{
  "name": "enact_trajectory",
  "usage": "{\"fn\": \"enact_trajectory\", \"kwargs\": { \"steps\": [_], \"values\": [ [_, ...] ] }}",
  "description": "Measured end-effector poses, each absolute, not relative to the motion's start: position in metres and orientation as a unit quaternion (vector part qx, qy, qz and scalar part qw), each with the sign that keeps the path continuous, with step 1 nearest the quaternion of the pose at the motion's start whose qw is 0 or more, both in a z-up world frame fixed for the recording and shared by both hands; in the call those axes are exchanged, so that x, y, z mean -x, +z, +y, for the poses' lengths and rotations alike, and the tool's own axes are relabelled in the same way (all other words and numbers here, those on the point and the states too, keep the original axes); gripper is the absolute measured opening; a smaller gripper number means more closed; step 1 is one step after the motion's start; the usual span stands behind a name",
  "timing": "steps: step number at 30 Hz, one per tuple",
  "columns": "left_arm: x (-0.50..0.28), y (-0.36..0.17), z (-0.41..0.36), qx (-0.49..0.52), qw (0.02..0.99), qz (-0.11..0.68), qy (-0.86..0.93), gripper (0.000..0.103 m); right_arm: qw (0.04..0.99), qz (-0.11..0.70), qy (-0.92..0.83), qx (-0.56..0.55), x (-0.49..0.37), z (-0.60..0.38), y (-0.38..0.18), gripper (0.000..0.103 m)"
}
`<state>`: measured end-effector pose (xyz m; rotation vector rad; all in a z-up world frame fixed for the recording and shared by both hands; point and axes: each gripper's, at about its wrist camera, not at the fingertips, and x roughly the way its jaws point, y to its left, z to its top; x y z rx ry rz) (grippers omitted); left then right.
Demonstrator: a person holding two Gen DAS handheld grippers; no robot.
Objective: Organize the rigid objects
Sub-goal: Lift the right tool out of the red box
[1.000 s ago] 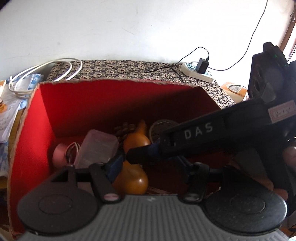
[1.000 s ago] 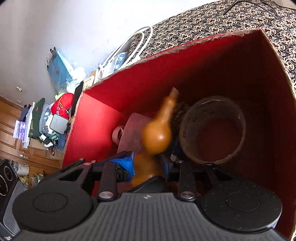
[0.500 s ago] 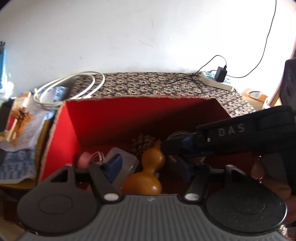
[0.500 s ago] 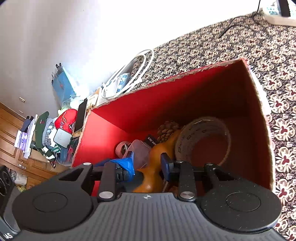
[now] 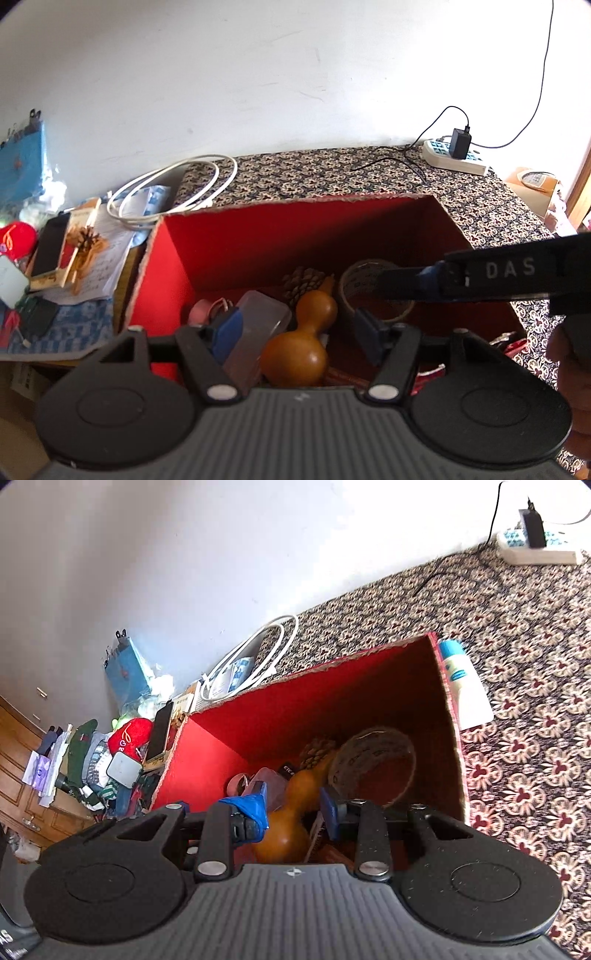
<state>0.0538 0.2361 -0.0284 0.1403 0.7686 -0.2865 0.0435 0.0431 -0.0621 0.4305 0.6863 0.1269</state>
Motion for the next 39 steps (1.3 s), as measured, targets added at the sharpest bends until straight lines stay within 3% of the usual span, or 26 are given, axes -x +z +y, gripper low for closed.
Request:
{"fn": "enact_trajectory", "kwargs": {
  "steps": [17,39],
  "values": [
    [-0.011,-0.016,0.232,-0.066,0.915,0.385,-0.1,0.068,0.93,0.313,0.077,-0.177,0.011,0.049,-0.052,0.016],
    [0.009,-0.055,0.194,-0.076,0.884,0.455,-0.074,0.069,0.904,0.384,0.084,-0.168,0.03,0.024,-0.084,0.015]
  ]
}}
